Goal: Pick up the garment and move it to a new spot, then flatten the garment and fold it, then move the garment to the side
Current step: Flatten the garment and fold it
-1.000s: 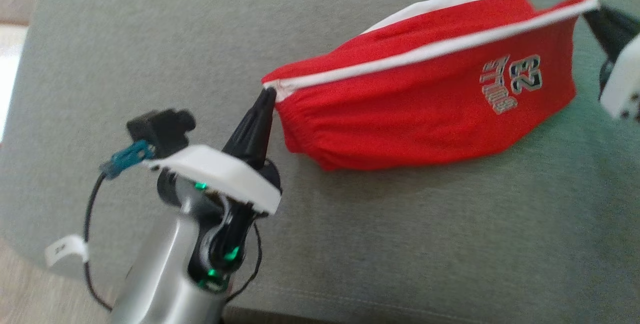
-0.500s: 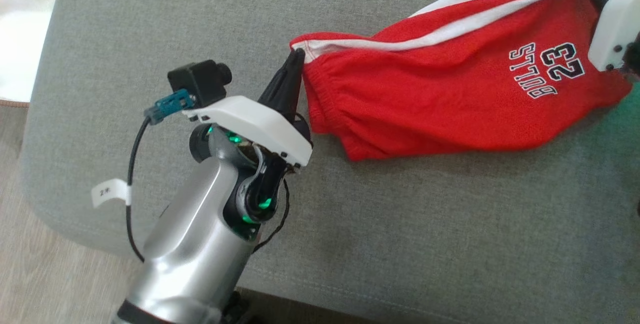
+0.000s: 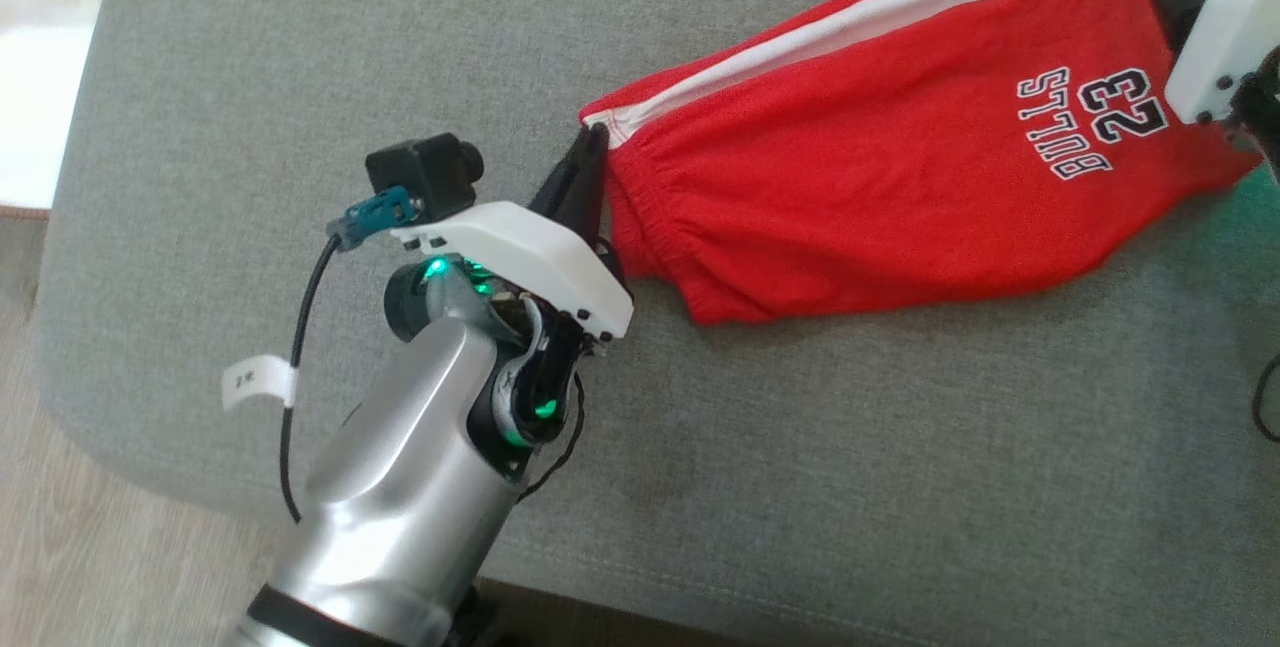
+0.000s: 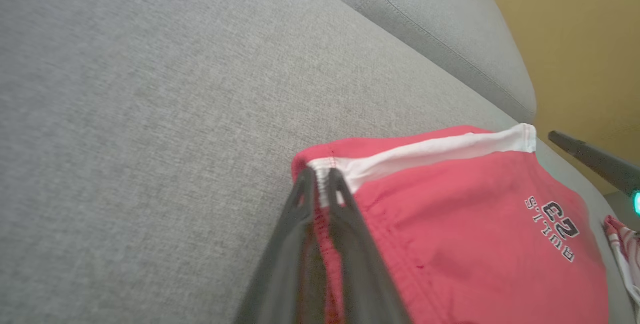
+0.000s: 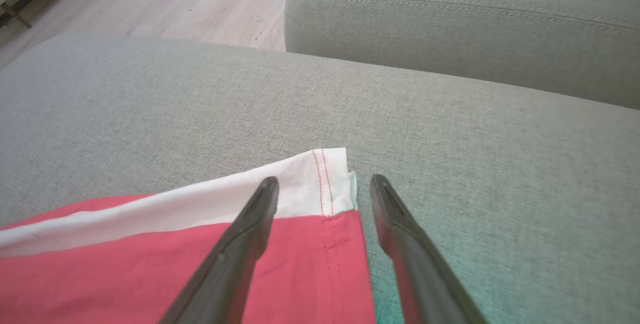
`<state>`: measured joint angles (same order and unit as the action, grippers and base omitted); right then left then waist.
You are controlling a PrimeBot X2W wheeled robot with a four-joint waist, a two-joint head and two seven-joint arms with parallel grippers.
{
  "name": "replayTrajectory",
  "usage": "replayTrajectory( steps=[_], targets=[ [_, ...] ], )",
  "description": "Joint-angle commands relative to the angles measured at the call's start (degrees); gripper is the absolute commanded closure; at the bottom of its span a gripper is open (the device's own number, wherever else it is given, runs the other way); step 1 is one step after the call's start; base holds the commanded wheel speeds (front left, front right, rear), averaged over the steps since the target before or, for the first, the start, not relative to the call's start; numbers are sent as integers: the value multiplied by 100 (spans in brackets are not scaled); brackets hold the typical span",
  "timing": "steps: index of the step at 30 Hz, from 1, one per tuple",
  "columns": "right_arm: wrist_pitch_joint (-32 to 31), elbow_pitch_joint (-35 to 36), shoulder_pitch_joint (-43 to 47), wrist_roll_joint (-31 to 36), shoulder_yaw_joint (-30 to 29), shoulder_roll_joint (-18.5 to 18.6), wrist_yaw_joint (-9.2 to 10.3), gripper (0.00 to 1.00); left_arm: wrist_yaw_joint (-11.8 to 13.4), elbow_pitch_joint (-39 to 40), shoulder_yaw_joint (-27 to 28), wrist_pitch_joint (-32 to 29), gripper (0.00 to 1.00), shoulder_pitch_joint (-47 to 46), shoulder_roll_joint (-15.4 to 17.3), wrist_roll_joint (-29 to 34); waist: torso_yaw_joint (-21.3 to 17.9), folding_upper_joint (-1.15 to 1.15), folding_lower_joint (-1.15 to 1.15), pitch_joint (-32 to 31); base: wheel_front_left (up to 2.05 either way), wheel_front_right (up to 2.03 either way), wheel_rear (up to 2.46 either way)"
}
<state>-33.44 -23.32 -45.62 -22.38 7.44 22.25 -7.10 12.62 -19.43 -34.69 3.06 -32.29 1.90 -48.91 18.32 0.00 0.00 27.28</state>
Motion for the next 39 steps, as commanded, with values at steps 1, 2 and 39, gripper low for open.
replayTrajectory(
  steps=[1,2,39],
  targets=[
    [61,209,-92,-67,12,-27,-39,0,79,138,139,91,0,-88,135,93,-24,0,0,-46,0,0,0],
    [52,206,-59,-106,-31,-26,-39,0,119,147,127,130,0,-52,168,141,-41,0,0,-76,0,0,0],
    [-1684,1094,1674,212,-2784,-861,-39,100,21,2066,1047,1193,0,2824,240,2886,-596,0,0,-838,0,0,0]
  ],
)
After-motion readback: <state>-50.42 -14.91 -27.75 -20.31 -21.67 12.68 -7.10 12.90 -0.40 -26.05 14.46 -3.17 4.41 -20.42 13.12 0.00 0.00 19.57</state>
